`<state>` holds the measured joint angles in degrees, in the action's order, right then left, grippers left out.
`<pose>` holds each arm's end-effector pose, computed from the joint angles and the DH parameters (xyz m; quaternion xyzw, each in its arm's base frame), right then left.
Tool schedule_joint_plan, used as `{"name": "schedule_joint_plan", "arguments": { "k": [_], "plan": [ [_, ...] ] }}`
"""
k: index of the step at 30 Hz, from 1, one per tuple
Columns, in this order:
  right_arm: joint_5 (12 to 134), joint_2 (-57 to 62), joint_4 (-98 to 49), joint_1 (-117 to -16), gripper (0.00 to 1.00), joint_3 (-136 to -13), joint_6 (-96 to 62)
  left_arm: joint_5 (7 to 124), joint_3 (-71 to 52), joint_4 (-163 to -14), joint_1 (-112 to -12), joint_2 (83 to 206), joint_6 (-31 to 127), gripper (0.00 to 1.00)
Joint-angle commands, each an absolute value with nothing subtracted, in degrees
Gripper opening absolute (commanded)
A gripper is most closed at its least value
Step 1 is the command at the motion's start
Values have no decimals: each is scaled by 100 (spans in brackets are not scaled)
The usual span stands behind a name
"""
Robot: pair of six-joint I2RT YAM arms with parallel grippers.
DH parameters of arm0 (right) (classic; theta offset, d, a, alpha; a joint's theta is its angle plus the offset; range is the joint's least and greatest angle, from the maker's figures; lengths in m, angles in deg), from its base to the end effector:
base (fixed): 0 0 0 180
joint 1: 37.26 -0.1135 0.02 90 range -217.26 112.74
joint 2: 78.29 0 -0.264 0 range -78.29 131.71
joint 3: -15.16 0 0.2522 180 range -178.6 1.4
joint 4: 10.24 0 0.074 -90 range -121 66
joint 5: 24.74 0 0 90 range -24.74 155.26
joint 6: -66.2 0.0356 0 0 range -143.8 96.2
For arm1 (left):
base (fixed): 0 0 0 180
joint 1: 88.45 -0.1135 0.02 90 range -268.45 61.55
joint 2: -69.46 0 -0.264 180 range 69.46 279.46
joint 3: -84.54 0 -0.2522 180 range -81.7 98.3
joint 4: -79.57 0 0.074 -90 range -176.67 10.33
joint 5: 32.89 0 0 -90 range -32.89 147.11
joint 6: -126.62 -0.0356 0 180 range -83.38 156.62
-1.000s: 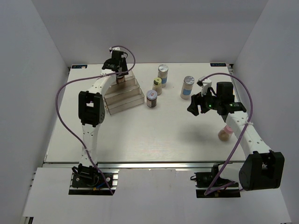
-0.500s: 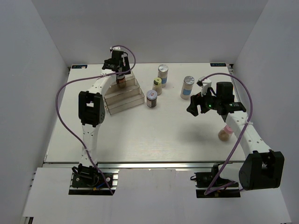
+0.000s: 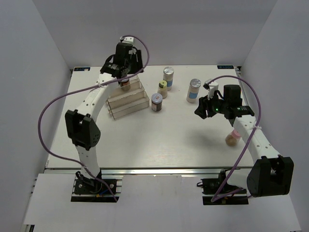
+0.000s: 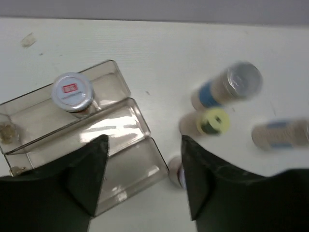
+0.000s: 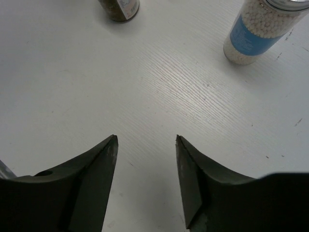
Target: Organize the condiment bottles
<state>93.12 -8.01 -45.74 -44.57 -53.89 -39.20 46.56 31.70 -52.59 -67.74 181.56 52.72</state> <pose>0.2633 0.0505 0.2935 -0.2766 0.8294 0.1840 0.4492 0.4274 -0.1546 0.3646 -0.0088 0.8752 -0.0740 0.4779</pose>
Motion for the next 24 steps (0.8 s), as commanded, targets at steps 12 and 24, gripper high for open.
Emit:
{"name": "schedule_joint_plan", "arguments": {
  "k": [12,24],
  "plan": [
    [9479,-622,-4387,-4482,89,-5670,-3576,5581,2209,-3632,-5515,17818,5912,94],
    [9374,-684,-4404,-4482,89,-5573,-3576,4947,2982,-3737,-5092,19022,5710,98]
  ]
}}
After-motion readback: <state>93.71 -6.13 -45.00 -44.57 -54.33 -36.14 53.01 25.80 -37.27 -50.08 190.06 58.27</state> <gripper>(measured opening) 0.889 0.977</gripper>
